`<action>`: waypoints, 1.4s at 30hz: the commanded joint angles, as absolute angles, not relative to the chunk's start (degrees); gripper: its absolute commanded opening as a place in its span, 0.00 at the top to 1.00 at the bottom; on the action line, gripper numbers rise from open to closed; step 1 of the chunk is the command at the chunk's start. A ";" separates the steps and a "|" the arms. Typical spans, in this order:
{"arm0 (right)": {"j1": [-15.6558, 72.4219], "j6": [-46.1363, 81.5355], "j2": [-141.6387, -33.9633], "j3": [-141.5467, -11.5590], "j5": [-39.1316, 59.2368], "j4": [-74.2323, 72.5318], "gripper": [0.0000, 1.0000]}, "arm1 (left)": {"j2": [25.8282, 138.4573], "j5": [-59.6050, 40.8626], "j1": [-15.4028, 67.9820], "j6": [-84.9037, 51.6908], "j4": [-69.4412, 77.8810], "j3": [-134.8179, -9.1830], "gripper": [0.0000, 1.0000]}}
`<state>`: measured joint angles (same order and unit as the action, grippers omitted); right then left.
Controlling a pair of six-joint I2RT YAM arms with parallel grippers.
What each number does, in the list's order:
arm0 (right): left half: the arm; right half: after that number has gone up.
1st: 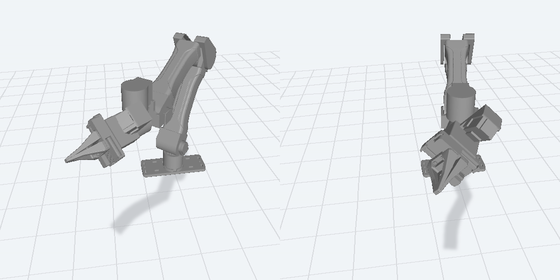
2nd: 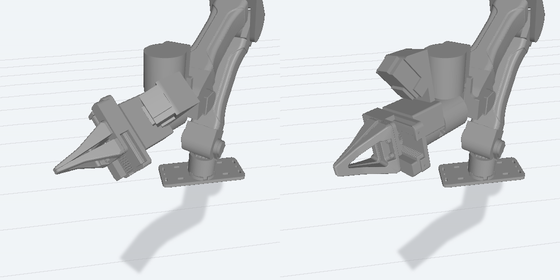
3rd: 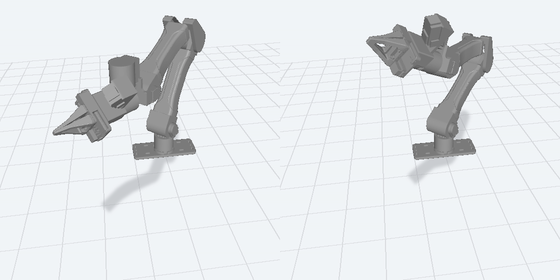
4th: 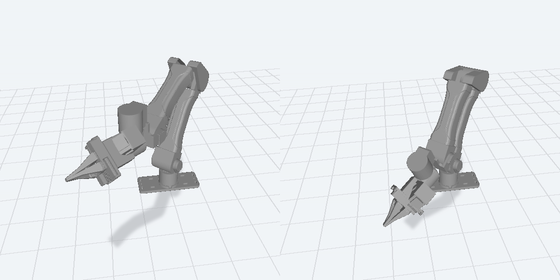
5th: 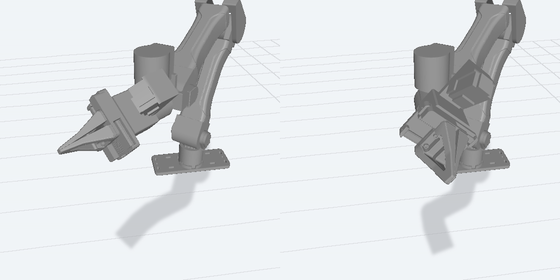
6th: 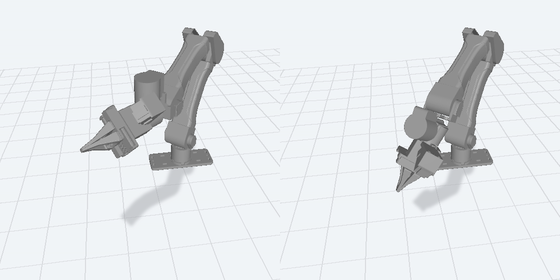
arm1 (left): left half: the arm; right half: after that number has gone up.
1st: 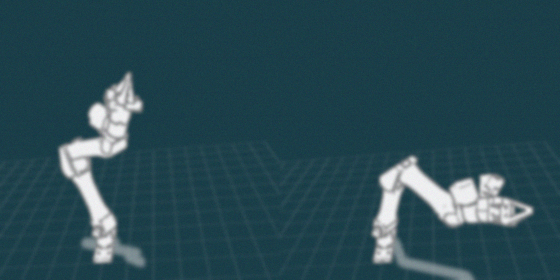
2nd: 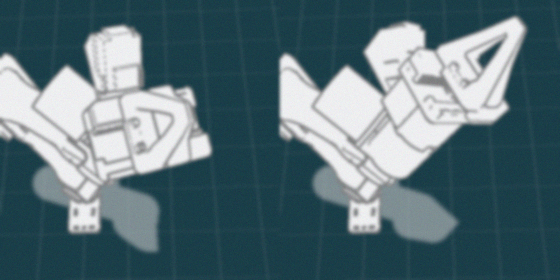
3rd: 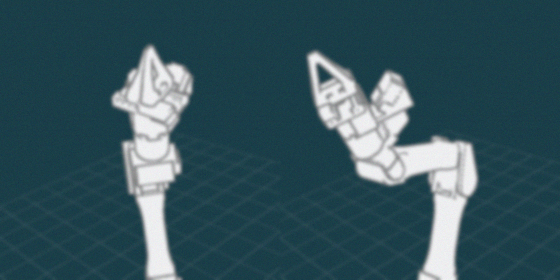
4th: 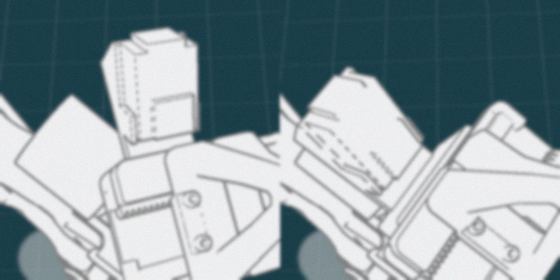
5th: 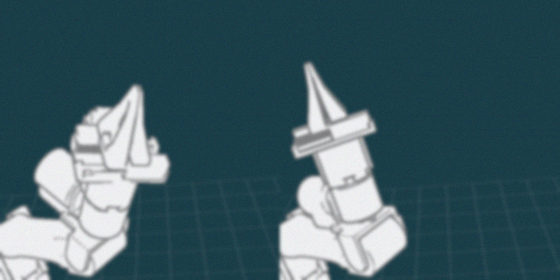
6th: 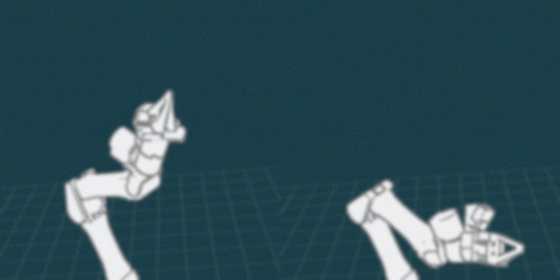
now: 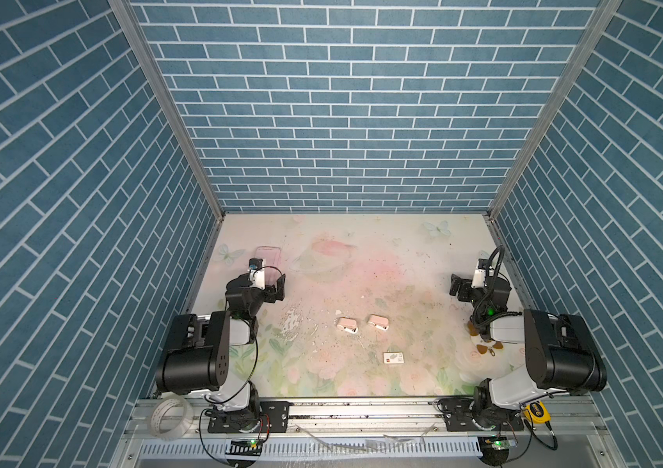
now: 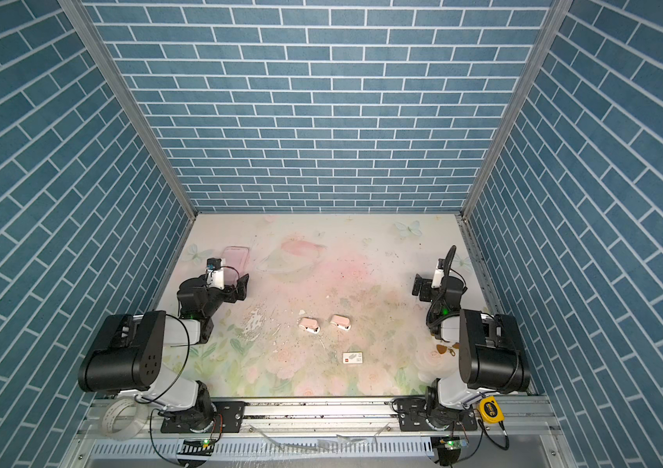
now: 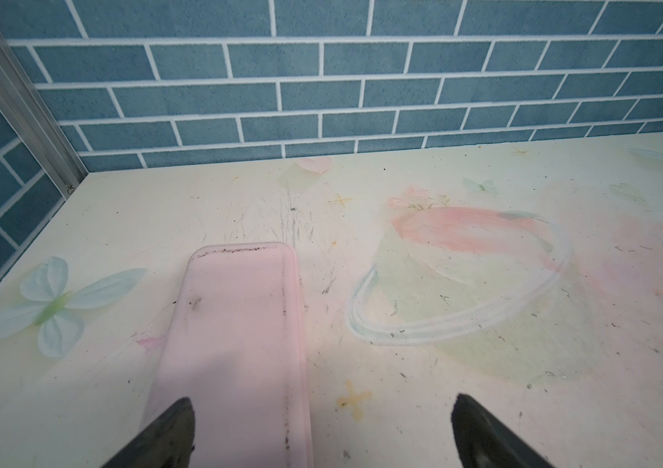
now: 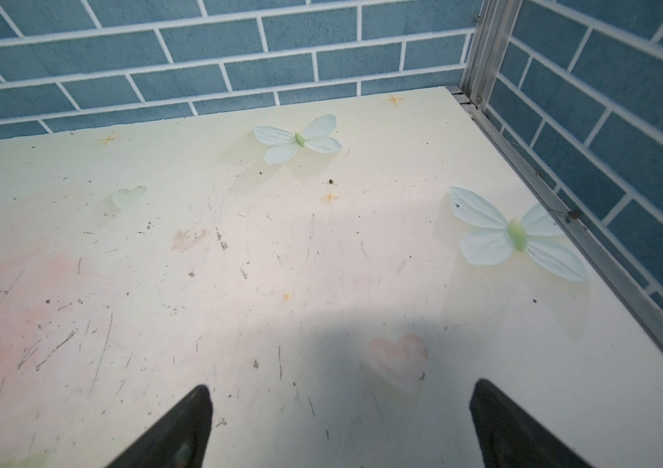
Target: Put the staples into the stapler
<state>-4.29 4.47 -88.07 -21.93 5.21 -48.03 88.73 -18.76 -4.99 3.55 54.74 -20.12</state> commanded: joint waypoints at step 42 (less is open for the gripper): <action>-3.61 34.30 -44.54 -32.14 27.36 29.74 0.10 | 66.10 -37.47 23.83 31.21 -39.95 -53.77 0.01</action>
<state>-3.99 29.19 -46.37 -33.80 21.39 18.90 65.25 -37.06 18.50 27.75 -29.47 -52.62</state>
